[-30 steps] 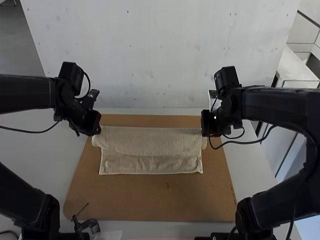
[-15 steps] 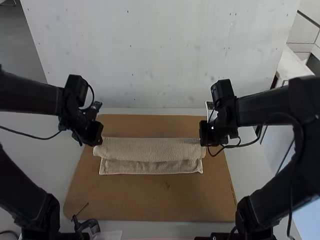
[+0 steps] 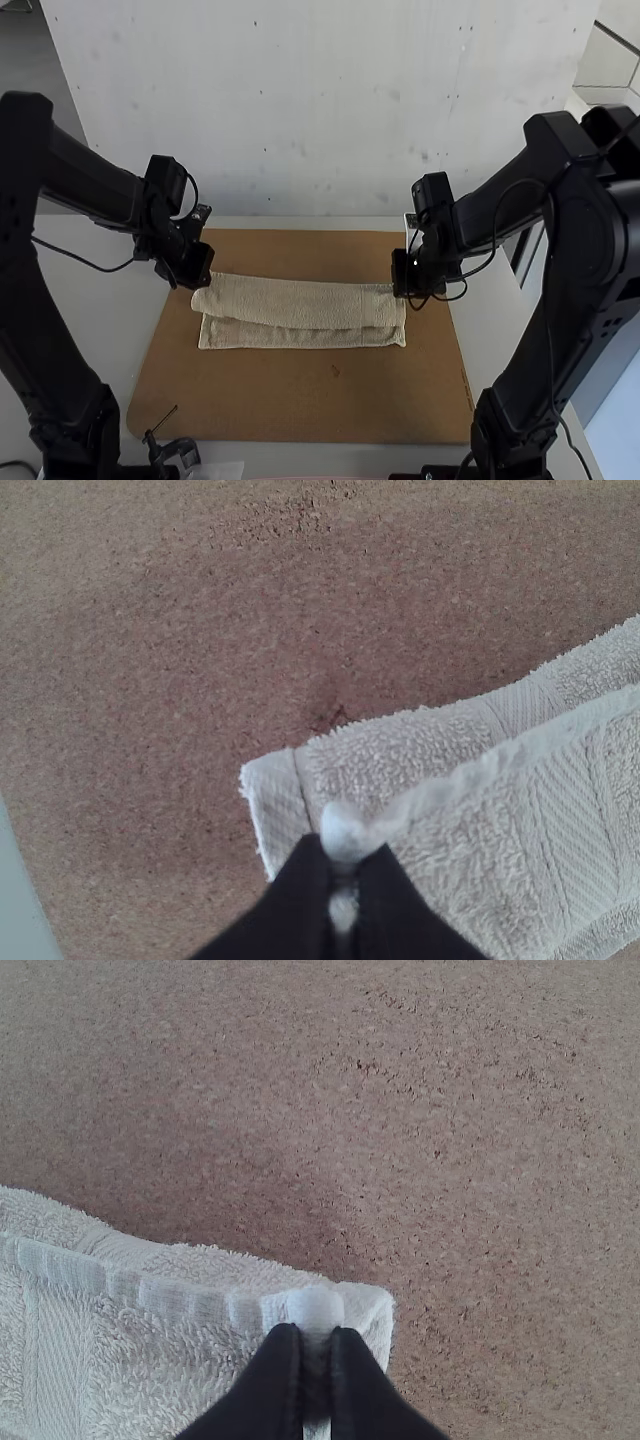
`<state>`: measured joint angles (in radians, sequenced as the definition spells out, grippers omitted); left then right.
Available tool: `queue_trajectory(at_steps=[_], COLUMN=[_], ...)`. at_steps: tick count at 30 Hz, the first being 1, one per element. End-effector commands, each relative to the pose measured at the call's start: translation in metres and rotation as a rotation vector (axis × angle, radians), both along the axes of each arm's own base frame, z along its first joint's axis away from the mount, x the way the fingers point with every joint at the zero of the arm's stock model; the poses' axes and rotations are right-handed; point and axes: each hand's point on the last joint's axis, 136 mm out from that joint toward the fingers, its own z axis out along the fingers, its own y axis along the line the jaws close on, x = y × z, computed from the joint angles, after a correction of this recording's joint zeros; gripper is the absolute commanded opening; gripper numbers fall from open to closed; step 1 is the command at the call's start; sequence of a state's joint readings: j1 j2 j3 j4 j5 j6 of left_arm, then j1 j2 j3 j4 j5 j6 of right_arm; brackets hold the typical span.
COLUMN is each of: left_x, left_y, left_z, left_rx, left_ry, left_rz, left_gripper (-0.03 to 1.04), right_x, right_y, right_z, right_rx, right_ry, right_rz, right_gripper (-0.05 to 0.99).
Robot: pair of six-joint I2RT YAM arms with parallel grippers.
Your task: Fold the towel.
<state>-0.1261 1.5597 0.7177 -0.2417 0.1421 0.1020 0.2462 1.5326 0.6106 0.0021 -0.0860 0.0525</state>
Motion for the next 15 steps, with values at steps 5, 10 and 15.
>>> queue_trajectory(at_steps=[5,10,15], left_x=[0.0164,0.0194,0.0208], left_y=[0.0008,-0.0018,-0.0039], left_z=[0.0045,0.0039,-0.0003], left_rx=[-0.002,-0.004,-0.003], left_ry=[-0.04,-0.051,-0.05], left_rz=[0.029,0.023,0.017], left_gripper=[0.02,0.02,0.02], right_x=[0.0172,0.0166,0.0191], right_y=[-0.0023,-0.0024,-0.0026], right_z=[0.0016,-0.0012,-0.0001], right_rx=[-0.004,-0.008,-0.009], right_ry=[-0.026,-0.022,-0.035], right_rz=[-0.039,-0.038,-0.04], right_gripper=[0.02,0.08,0.08])
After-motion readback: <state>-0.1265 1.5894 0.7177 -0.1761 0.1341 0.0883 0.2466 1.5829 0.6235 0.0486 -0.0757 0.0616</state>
